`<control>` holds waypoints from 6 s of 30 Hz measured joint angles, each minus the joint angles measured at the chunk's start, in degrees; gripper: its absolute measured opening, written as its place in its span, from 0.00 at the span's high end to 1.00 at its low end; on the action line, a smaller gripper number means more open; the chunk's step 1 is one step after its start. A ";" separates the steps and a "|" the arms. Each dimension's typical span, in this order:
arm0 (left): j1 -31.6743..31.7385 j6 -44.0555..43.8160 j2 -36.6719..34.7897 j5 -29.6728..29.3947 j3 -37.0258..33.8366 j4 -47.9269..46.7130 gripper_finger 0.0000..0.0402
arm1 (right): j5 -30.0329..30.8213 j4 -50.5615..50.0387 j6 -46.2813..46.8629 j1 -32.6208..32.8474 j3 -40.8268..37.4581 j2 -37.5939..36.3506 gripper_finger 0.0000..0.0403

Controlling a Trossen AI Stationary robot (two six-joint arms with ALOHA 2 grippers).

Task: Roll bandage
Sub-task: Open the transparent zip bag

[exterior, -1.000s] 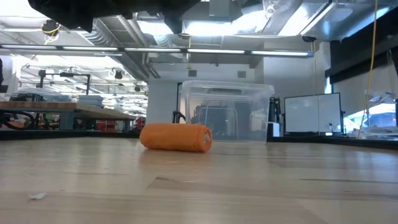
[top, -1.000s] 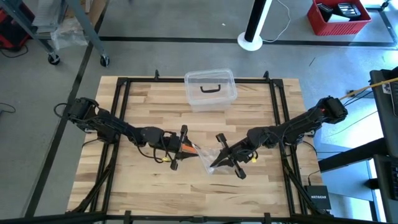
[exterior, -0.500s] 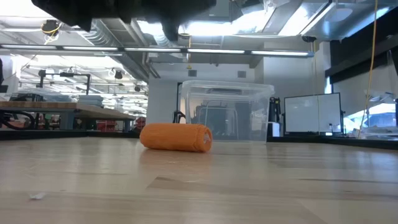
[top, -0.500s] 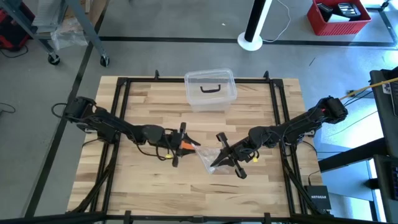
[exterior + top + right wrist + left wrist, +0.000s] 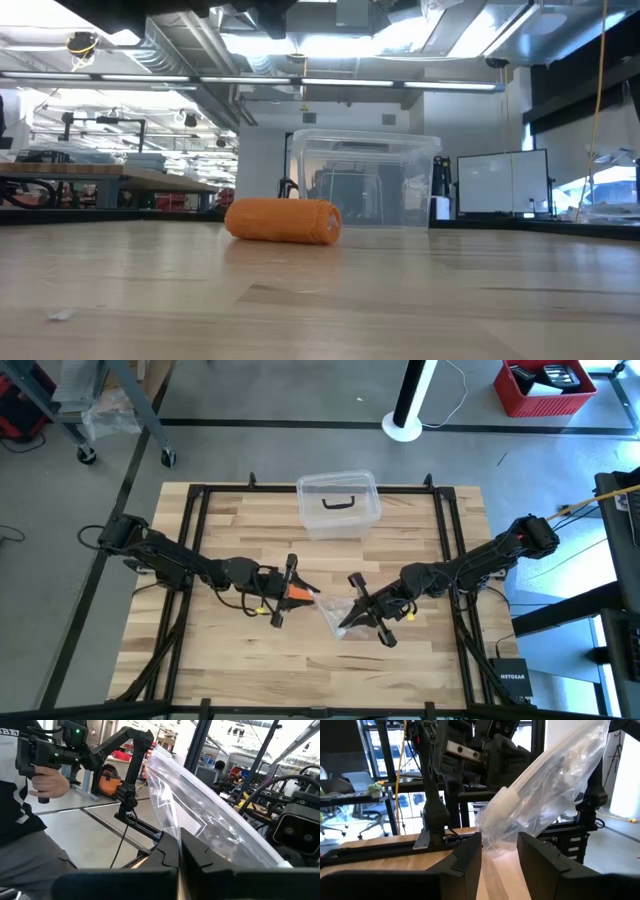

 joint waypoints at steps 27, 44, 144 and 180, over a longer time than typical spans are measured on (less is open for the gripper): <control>-0.91 3.57 0.00 0.13 0.02 -2.48 0.75 | 12.59 -9.85 2.73 0.02 -0.05 -0.02 1.00; -1.38 0.15 -2.69 -11.23 0.07 -20.39 0.99 | 17.77 -20.73 15.38 -0.01 -0.05 -0.01 1.00; -2.40 -14.41 -5.20 -13.86 0.02 -36.58 1.00 | 25.83 -67.42 23.20 -3.34 29.48 17.49 0.76; -0.11 -11.43 -12.37 -12.31 3.63 -42.44 0.53 | 31.51 -60.15 17.56 -3.39 21.68 9.29 0.99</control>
